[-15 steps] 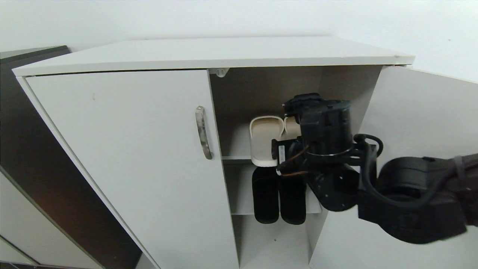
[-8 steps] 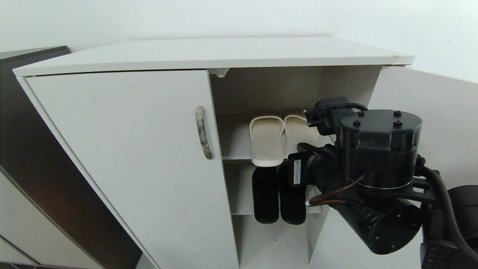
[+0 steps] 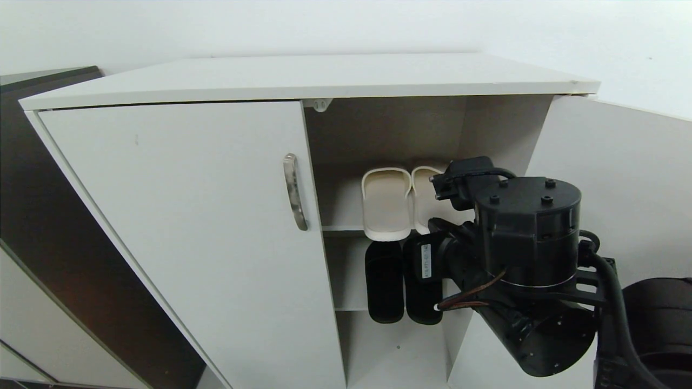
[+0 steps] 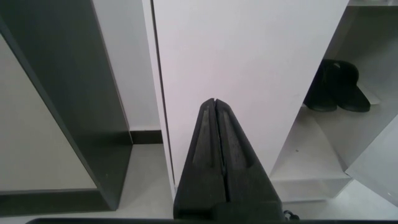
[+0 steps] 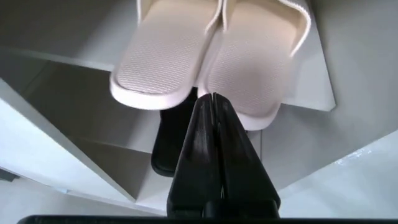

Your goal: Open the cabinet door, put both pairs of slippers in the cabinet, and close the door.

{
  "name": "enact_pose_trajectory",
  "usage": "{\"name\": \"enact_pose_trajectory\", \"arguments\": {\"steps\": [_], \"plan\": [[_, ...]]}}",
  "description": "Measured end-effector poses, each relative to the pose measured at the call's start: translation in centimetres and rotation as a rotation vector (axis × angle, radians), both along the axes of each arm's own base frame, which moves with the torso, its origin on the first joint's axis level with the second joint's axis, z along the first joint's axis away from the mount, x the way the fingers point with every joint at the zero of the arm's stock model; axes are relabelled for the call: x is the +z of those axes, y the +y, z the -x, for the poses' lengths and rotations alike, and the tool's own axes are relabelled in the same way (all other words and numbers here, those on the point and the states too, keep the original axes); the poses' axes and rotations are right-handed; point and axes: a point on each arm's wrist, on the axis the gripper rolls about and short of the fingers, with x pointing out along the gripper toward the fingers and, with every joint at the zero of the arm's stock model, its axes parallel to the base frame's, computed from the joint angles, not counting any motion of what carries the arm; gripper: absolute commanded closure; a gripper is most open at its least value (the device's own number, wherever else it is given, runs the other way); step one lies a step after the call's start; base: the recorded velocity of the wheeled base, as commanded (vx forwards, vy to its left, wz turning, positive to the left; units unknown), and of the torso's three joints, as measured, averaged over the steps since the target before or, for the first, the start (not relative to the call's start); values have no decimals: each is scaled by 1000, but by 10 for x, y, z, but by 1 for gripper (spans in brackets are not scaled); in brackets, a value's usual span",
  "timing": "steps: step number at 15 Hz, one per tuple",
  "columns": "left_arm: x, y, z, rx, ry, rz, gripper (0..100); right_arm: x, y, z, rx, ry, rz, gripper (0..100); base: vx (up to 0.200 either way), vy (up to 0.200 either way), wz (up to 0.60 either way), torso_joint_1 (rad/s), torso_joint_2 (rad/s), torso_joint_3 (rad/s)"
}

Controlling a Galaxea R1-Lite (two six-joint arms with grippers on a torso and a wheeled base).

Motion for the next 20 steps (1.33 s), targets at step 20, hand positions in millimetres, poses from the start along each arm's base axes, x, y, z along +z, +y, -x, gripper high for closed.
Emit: {"name": "enact_pose_trajectory", "arguments": {"steps": [20], "plan": [[0,0,0,0,0,0,100,-5,-6,-7,-27,-1,8,100,-200,0,0,1,2,1]]}}
